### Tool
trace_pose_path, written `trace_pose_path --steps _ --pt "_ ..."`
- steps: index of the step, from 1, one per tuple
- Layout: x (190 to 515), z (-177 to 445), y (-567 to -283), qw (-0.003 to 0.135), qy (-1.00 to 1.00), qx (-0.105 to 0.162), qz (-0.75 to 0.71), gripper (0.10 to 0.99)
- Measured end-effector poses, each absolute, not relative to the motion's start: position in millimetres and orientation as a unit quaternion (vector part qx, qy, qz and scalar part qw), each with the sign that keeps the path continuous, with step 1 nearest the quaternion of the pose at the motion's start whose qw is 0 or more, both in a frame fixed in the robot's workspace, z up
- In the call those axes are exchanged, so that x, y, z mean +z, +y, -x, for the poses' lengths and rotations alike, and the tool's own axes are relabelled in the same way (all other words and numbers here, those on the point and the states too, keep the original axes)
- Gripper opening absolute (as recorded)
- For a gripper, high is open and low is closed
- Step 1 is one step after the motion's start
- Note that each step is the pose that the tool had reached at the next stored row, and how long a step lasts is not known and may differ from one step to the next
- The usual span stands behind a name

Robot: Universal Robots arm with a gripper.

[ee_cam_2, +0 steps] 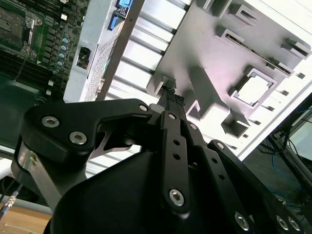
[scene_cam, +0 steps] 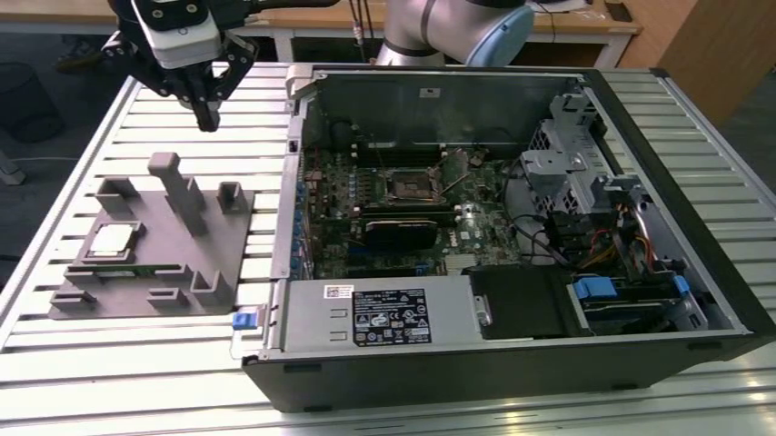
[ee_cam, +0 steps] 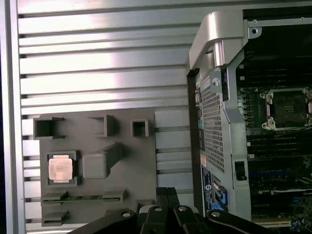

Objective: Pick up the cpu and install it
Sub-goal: 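Reach for the cpu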

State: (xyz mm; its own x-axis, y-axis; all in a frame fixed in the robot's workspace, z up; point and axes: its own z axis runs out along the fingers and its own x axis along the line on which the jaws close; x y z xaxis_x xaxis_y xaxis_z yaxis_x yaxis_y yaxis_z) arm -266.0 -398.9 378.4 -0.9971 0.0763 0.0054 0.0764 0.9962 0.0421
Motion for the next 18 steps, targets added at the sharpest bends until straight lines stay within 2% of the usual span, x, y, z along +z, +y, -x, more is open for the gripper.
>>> trace_pose_path --steps 18 --pt "376.8 279.6 -398.9 0.003 -0.999 -0.021 0.038 0.106"
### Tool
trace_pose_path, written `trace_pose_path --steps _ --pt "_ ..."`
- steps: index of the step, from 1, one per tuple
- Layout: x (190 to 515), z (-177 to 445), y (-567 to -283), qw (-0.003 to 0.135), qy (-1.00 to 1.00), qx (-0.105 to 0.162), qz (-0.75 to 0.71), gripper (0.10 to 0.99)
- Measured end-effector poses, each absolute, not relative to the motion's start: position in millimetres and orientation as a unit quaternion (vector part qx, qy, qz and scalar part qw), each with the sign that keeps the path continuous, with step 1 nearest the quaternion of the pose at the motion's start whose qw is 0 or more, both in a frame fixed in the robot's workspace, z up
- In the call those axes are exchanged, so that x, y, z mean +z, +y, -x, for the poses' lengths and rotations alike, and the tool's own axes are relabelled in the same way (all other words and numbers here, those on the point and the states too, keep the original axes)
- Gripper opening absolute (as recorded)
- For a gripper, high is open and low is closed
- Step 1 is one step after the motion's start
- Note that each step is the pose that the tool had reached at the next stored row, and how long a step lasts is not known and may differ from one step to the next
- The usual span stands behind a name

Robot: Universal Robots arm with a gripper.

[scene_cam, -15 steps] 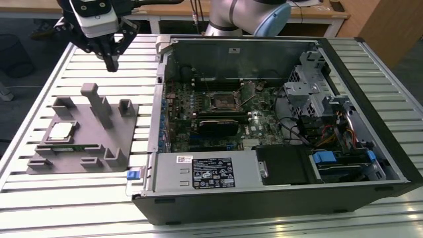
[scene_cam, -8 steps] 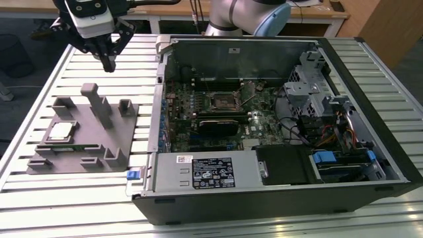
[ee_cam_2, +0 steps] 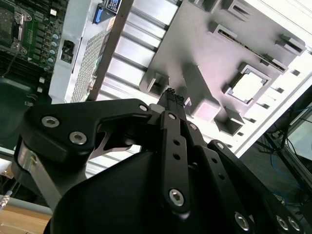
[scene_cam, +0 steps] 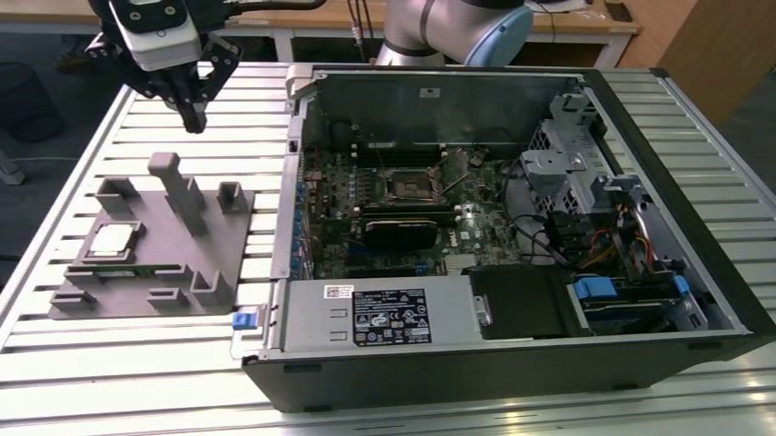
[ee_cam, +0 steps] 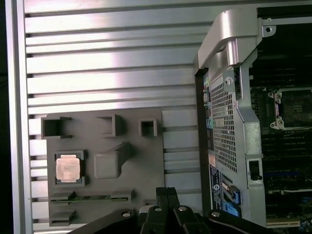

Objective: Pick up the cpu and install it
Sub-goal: 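Reach for the cpu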

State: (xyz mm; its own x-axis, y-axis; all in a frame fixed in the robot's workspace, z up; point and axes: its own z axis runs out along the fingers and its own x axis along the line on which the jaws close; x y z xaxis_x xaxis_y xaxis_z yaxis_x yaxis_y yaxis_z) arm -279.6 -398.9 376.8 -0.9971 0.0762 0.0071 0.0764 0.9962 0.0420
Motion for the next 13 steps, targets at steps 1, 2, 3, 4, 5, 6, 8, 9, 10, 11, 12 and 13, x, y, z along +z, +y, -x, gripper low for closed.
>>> trace_pose_path --steps 1,2,3,4,5,6,8,9,10,11,12,13 --pt "376.8 280.4 -398.9 0.003 -0.999 -0.021 0.038 0.106" --pt "376.7 281.2 -398.9 0.003 -0.999 -0.021 0.038 0.106" --pt "376.6 281.9 -398.9 0.003 -0.999 -0.021 0.038 0.106" --pt "376.5 282.7 -398.9 0.003 -0.999 -0.021 0.038 0.106" --pt "376.4 283.5 -398.9 0.003 -0.999 -0.021 0.038 0.106" --pt "376.4 284.2 -398.9 0.003 -0.999 -0.021 0.038 0.106" --pt "376.1 285.7 -398.9 0.003 -0.999 -0.021 0.038 0.106" --pt "376.1 286.5 -399.0 0.003 -0.999 -0.021 0.038 0.106" --pt "376.0 287.3 -398.9 0.003 -0.999 -0.021 0.038 0.106" --pt "375.9 288.1 -399.0 0.003 -0.999 -0.021 0.038 0.106" --pt "375.9 288.8 -398.9 0.003 -0.999 -0.021 0.038 0.106" --pt "375.7 289.6 -398.9 0.003 -0.999 -0.021 0.038 0.106"
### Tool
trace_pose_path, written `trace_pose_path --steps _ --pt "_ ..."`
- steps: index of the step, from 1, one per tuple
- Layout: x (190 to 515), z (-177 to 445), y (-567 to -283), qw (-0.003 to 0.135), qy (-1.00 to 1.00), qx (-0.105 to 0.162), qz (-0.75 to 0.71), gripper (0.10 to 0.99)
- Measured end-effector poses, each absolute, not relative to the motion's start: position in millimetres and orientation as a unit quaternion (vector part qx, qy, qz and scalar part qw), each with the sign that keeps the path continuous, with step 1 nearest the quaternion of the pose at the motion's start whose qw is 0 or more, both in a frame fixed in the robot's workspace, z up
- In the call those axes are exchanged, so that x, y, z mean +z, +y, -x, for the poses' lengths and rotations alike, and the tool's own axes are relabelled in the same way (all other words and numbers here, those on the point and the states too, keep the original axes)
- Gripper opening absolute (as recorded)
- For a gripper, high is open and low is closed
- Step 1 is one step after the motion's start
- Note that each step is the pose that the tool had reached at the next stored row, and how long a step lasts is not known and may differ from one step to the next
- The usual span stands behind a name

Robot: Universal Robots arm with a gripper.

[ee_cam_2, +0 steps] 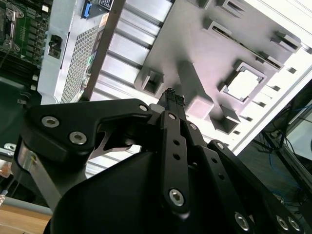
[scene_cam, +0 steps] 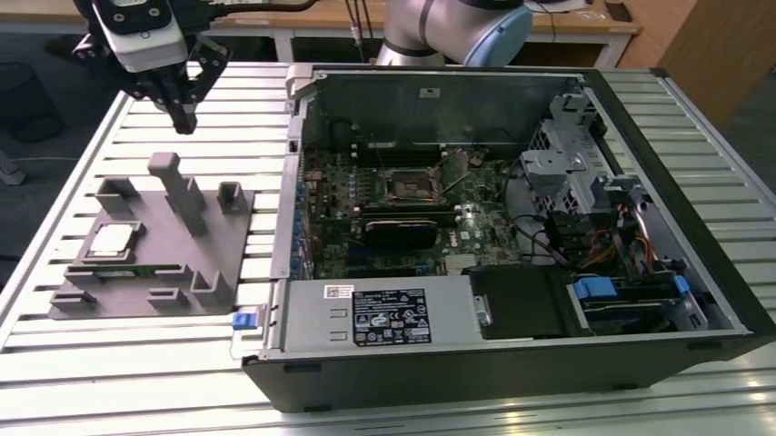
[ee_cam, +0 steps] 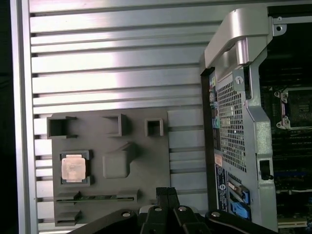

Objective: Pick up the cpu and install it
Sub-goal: 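Reach for the cpu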

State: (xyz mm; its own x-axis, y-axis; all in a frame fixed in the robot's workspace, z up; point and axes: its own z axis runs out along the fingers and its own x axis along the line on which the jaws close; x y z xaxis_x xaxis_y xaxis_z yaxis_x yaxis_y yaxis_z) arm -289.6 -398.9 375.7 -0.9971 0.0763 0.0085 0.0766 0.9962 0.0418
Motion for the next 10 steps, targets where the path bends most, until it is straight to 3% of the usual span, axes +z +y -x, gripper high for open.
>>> trace_pose_path --steps 10 --pt "375.1 296.1 -398.9 0.005 -0.999 -0.021 0.038 0.106"
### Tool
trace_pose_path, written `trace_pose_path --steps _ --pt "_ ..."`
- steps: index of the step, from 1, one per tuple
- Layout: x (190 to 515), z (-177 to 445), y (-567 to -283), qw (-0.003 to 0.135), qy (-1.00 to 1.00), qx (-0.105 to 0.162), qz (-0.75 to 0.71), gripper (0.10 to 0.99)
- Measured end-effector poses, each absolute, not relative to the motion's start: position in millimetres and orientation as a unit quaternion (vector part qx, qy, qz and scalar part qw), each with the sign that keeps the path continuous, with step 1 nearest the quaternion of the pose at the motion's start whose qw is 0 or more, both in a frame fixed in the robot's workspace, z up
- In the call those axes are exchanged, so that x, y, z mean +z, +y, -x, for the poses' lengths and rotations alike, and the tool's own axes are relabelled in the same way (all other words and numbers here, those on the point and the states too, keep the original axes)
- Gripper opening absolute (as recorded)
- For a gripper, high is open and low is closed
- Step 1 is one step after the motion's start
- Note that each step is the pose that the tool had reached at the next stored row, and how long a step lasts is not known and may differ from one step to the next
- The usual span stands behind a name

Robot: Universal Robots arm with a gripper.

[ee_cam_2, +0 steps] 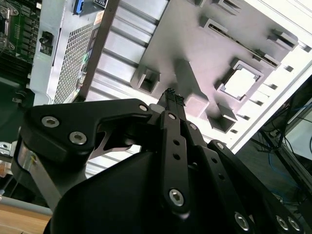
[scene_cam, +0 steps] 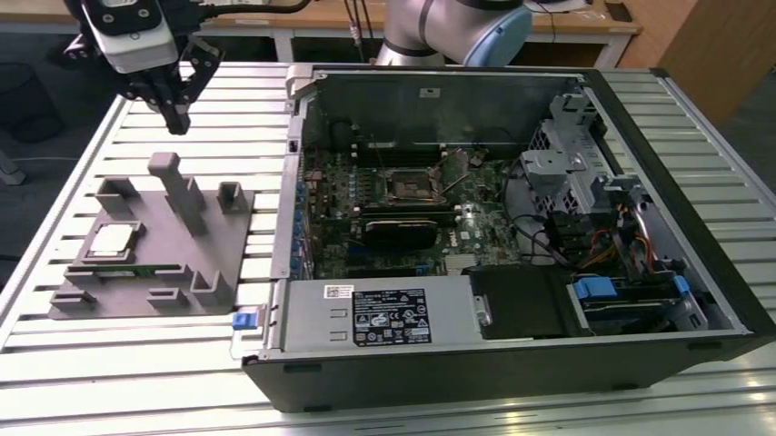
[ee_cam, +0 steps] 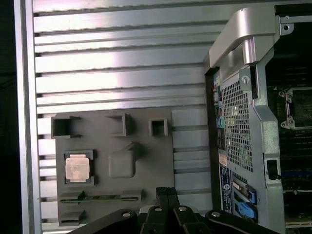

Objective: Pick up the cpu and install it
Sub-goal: 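Reach for the cpu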

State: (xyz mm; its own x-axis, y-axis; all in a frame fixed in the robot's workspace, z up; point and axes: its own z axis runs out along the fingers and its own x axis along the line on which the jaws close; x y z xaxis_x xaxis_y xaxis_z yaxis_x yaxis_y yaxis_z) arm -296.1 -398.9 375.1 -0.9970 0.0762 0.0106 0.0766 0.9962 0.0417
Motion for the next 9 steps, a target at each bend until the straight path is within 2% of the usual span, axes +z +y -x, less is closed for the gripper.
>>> trace_pose_path --steps 9 --pt "374.2 301.9 -398.9 0.006 -0.999 -0.021 0.038 0.106"
